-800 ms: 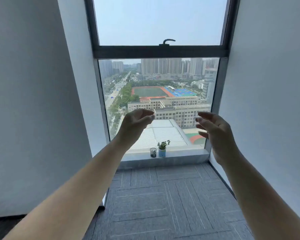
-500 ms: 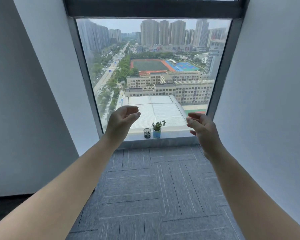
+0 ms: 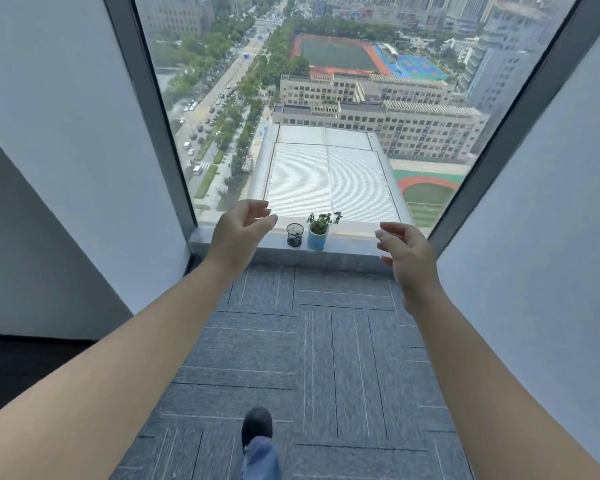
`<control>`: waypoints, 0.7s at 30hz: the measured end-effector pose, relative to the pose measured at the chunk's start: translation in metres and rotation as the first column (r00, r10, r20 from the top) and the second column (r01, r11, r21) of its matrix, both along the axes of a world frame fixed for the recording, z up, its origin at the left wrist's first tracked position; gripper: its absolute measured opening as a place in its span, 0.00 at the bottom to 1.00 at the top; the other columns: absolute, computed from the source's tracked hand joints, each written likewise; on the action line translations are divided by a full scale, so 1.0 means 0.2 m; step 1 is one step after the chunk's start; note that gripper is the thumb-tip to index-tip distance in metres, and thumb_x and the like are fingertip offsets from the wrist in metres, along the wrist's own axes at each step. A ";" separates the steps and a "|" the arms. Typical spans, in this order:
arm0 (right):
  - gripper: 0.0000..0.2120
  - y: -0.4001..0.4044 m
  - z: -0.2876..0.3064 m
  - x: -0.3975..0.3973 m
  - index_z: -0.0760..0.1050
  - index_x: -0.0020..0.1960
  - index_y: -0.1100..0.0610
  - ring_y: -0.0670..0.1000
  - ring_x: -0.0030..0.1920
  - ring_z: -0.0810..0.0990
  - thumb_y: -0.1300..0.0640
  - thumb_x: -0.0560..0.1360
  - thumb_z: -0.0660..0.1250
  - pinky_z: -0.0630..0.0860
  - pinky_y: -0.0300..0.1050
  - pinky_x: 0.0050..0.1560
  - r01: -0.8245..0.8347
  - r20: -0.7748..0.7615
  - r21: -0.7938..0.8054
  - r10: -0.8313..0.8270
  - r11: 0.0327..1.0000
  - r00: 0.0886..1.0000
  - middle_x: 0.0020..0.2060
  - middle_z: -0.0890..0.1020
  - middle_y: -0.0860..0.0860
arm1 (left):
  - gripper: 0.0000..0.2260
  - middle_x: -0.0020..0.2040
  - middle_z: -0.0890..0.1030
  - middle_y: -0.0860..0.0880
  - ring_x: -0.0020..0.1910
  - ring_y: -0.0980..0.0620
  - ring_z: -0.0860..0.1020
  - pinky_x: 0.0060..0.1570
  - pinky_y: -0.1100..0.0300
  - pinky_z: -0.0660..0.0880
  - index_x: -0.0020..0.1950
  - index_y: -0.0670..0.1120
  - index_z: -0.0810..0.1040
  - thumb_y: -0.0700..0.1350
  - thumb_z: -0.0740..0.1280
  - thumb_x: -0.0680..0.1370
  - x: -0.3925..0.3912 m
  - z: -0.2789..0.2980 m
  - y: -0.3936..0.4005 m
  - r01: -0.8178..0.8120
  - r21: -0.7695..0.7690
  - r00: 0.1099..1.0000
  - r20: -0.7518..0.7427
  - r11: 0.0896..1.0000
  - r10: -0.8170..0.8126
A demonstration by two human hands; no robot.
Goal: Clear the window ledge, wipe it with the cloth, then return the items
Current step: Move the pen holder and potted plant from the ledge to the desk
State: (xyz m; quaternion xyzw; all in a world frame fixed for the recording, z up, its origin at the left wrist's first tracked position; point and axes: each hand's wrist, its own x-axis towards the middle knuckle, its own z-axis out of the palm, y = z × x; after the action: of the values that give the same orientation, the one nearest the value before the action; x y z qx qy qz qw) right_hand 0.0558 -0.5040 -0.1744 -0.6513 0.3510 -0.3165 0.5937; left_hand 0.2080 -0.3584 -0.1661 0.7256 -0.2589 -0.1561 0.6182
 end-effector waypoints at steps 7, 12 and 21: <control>0.05 -0.51 -0.23 0.63 0.71 0.52 0.56 0.51 0.52 0.73 0.60 0.76 0.62 0.71 0.44 0.53 0.050 -0.071 0.045 -0.047 0.998 0.996 0.41 0.74 0.45 | 0.11 0.54 0.75 0.49 0.53 0.53 0.73 0.54 0.60 0.68 0.57 0.44 0.72 0.42 0.64 0.75 0.64 -0.23 -0.50 -0.007 0.072 0.998 -0.058 0.997 0.011; 0.05 -0.84 -0.37 1.03 0.71 0.52 0.55 0.51 0.52 0.73 0.60 0.76 0.62 0.71 0.45 0.55 0.075 -0.118 0.082 -0.066 0.994 0.991 0.42 0.73 0.43 | 0.16 0.56 0.74 0.51 0.56 0.52 0.73 0.57 0.59 0.68 0.62 0.43 0.71 0.43 0.64 0.75 1.06 -0.38 -0.85 -0.004 0.180 0.996 -0.085 0.984 0.020; 0.15 -1.39 -0.84 1.50 0.71 0.61 0.62 0.48 0.52 0.72 0.61 0.76 0.63 0.70 0.34 0.48 0.062 -0.233 0.123 -0.032 0.990 0.972 0.51 0.74 0.51 | 0.21 0.67 0.71 0.46 0.61 0.53 0.69 0.65 0.55 0.66 0.66 0.44 0.67 0.43 0.65 0.74 1.50 -0.88 -1.39 0.049 0.354 0.989 -0.145 0.934 0.003</control>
State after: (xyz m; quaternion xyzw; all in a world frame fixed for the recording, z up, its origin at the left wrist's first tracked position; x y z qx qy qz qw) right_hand 0.3557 -0.7829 -0.3431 -0.6351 0.4528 -0.2291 0.5823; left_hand 0.5079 -0.6363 -0.3428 0.8095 -0.1895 -0.2594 0.4915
